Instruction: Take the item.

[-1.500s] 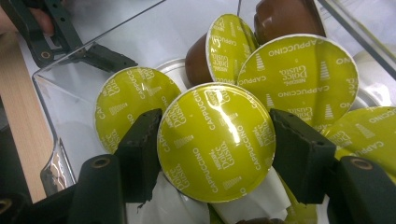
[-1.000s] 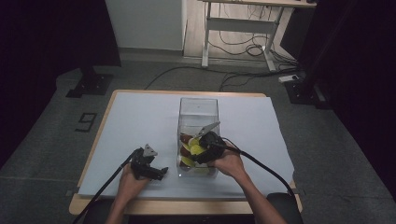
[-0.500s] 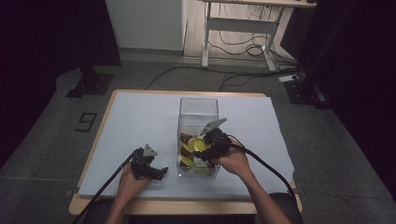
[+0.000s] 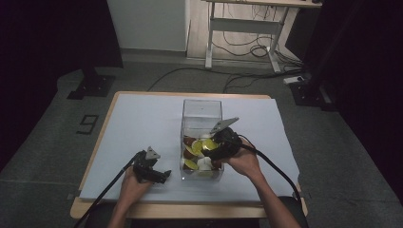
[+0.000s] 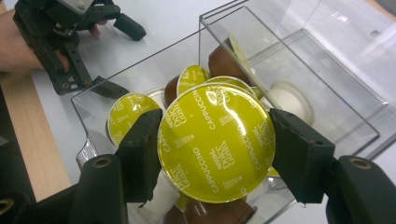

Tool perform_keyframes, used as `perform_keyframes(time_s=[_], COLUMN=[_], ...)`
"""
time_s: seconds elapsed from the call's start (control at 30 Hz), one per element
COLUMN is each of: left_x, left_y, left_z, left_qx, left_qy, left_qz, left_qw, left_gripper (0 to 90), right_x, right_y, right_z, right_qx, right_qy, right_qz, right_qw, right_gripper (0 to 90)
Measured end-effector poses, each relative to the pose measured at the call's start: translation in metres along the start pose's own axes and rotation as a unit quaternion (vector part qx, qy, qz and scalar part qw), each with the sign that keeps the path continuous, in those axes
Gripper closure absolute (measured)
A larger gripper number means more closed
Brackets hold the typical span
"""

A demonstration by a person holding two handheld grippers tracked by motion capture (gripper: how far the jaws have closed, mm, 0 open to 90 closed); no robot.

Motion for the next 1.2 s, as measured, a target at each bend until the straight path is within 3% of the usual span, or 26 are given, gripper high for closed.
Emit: perform_keyframes(time_s=[0.43, 1.2], left_x=[0.000, 0.000], left_y=[0.000, 0.000], left_z=[0.000, 0.000], left_qx=[0.000, 0.000], left_qy=[0.000, 0.000], left_qz=[-0.001, 0.000], left_qw=[1.0000, 1.0000], left_gripper=[0.0, 0.0], right_x=[0.002, 0.026], right_y=[-0.008, -0.037], right_z=[-0.018, -0.049], right_qx=[0.024, 0.074], right_qy=[-0.008, -0.020], right_qz=[0.006, 0.035], right_qw=[0.9997, 0.9964], right_gripper=[37.9, 37.9])
Point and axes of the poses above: each handheld gripper's, and its own axes: z roughly forward along the jaws, x roughly out of its underside, y roughly to its left, the point moved 5 cm from there along z, roughly forward along the jaws, and after that the axes turned 9 degrees about -x, right-handed, at the moved point
